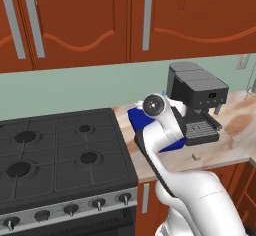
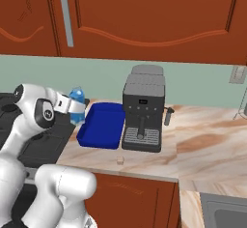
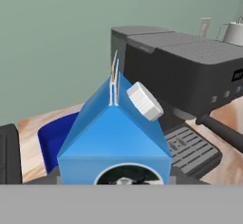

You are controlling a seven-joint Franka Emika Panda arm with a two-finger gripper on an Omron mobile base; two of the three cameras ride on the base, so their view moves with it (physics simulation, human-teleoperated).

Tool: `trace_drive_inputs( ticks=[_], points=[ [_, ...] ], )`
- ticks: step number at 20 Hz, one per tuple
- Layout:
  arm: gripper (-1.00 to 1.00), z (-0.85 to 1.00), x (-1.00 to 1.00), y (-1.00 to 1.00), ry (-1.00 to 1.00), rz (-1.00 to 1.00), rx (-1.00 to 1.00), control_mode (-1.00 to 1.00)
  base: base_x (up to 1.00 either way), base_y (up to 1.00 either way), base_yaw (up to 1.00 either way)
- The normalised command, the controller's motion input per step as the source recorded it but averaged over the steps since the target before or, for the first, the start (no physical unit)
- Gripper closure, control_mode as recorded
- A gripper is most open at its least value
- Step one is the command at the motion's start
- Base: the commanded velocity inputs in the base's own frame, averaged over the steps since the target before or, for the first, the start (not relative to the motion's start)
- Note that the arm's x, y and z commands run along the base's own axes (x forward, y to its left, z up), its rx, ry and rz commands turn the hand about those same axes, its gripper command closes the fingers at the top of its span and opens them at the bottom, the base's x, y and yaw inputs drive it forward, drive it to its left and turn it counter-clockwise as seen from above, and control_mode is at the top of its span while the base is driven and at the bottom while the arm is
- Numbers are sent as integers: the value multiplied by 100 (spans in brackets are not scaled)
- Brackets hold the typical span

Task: Take out the milk from the fridge and place it on the tray on the counter. Then take the sugar cube near the tray and place it in the tray.

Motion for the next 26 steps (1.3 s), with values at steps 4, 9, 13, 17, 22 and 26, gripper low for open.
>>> trace_drive_inputs(
  ticks=[4, 9, 13, 17, 22, 26],
  points=[
    [100, -23, 36, -20, 1, 0, 0, -100, 0, 0, 0],
    [100, -26, 49, -8, 0, 0, 0, -100, 0, 0, 0],
    [100, -27, 55, 0, 0, 0, 0, -100, 0, 0, 0],
    [100, -23, 46, 0, 0, 0, 0, -100, 0, 0, 0],
    [100, -6, 34, 0, 4, 0, 0, -100, 0, 0, 0],
    [100, -4, 29, 0, 5, 0, 0, -100, 0, 0, 0]
  ],
)
